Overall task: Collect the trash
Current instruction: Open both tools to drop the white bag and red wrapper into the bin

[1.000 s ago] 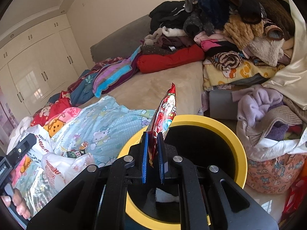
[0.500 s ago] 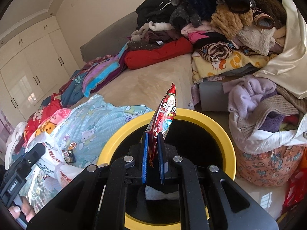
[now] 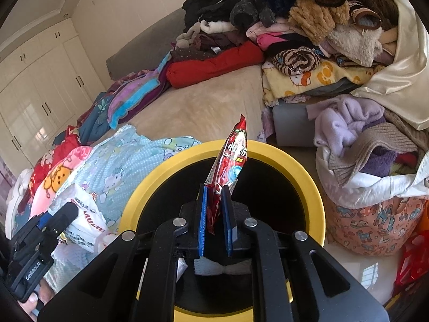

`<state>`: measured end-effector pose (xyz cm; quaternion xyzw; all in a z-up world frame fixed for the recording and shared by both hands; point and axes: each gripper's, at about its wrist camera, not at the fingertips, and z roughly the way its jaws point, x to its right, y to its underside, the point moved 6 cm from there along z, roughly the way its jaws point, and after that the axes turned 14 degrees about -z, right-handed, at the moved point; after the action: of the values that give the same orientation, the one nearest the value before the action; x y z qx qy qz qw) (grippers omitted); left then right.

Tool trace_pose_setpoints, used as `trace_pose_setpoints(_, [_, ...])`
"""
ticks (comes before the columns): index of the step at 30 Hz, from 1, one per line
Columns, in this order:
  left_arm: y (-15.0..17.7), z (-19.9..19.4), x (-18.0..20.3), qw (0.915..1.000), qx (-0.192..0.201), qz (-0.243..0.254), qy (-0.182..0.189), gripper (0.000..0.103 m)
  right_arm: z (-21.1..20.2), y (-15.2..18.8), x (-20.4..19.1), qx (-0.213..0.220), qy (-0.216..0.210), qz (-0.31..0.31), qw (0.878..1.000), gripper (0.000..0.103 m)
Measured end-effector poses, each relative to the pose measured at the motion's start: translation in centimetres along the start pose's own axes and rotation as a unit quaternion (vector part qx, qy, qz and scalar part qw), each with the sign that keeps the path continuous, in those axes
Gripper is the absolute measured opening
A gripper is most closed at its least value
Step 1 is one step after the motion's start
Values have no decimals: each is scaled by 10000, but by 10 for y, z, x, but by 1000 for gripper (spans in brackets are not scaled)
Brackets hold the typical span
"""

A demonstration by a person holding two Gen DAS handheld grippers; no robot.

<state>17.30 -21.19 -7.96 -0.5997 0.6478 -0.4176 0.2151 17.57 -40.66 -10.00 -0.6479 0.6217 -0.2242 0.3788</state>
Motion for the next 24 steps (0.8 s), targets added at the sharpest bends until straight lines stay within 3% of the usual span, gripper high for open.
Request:
trace_pose_setpoints(9, [6,14,7,9998,-185,-48,45,33,5,4,4,-96,-18,-16,10000,17])
trace_pose_setpoints(13, [7,17,7,9995,-258,-138,140,38,6,5,7,-98,2,53,9999,32])
trace_pose_setpoints(14, [8,17,7,9994,-266,-164,161,41,6,5,8,-97,17,81,9999,34])
trace_pose_setpoints(16, [7,16,4,9993,-242,-242,147,67,5,5,12,-97,55,133,9998,39])
trace_pose_setpoints(19, [5,12,0,9988,-232,-382,203,87,4,6,14,-75,82,162,9998,42])
trace_pose_setpoints(21, [3,8,-3,9985,-198,-460,222,92,3,4,12,-59,101,137,9998,45])
trace_pose_setpoints(24, [0,2,-9,9979,-152,-580,244,92,1,3,9,2,123,112,9999,57])
